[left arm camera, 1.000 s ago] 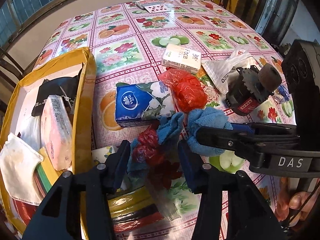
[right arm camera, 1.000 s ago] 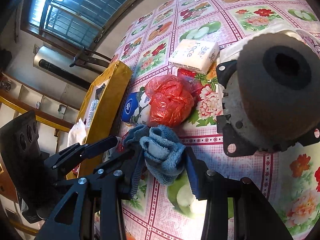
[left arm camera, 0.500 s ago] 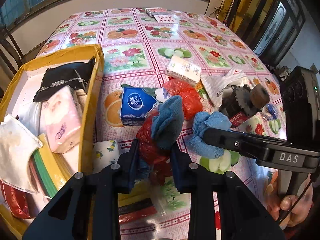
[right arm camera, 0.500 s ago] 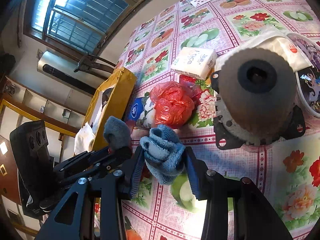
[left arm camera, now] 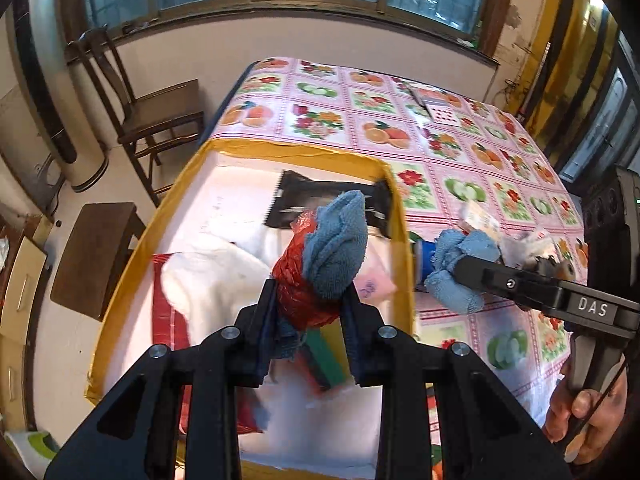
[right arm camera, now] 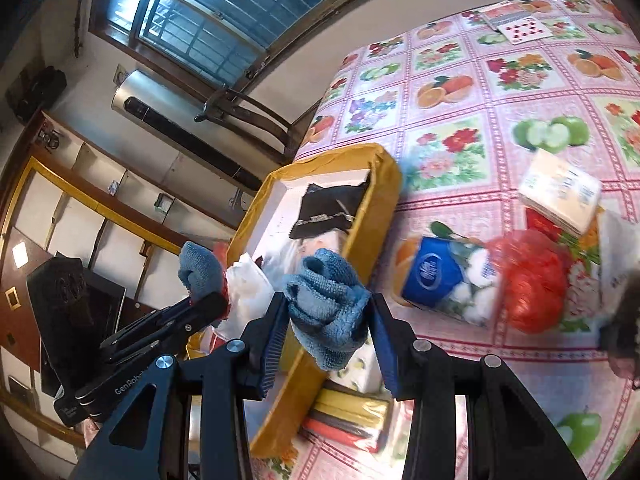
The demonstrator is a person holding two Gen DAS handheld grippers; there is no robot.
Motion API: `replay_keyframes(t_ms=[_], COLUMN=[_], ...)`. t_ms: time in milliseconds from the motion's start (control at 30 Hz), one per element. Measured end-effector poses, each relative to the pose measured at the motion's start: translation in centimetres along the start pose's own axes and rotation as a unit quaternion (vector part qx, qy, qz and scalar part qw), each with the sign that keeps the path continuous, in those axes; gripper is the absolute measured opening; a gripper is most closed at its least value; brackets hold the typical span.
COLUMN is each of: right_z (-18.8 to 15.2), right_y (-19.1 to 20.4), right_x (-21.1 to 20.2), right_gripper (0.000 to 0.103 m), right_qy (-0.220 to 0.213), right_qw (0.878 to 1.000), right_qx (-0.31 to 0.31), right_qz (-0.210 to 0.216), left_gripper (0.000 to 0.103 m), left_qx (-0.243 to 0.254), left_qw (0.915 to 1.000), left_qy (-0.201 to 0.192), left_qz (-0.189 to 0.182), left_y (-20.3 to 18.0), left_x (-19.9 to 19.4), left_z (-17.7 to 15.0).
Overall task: Organize soft objects
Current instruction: 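Carry the blue towel and red bag over the yellow box and open both grippers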
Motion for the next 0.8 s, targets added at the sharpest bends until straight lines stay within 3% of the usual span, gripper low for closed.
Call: replay_keyframes(t_ms=[233, 333, 400, 500, 600, 800], right_z=[1.5, 1.0, 0.6, 0.4, -0.1, -2.2], right_y=[4.5, 5.0, 4.9, 5.0, 4.8, 4.4], right_x=[6.7, 8.4, 8.8, 7.9, 5.8, 0.6], right_gripper=[0.042, 0.044, 0.051, 0.054, 0.057, 0.064], right_qy=[0.046, 0.059, 0.064, 0.050, 0.024, -0.005], right_qw=[0.998, 0.997, 0.997, 0.998, 0.999, 0.998], right_qx=[-0.037, -0.047, -0.040, -0.038, -0.042, -0.056], right_qz=[-0.011, -0.011, 0.005, 0.018, 0.017, 0.030], left_gripper=[0.027, 0.030, 0.039, 0.064, 0.064, 0.073], left_qx=[-0.036, -0.034, -0.039, -0.035, -0.036, -0.047], left_qw=[0.9986, 0.9980, 0.9979, 0.9967, 0.9938, 0.9908], left_qy=[0.017, 0.006, -0.001, -0.015, -0.045, -0.094], left_qz=[0.034, 0.052, 0.051, 0.072, 0.095, 0.086], left_y=[4.0, 4.3, 4.7, 4.5, 4.0, 2.5], left_x=[3.4, 3.7, 3.6, 3.2, 1.9, -1.5], left_z=[-0.1, -0.3, -0.5, -1.0, -1.6, -2.7])
Point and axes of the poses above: each gripper's, at about its wrist camera, not at the fingertips, and x roughly the way its jaws point, y to its left, z to its top, the point moved 3 cm from there along x, roughly the way its jaws point, and after that the axes turned 5 degrees about y, right-handed, at the moved point
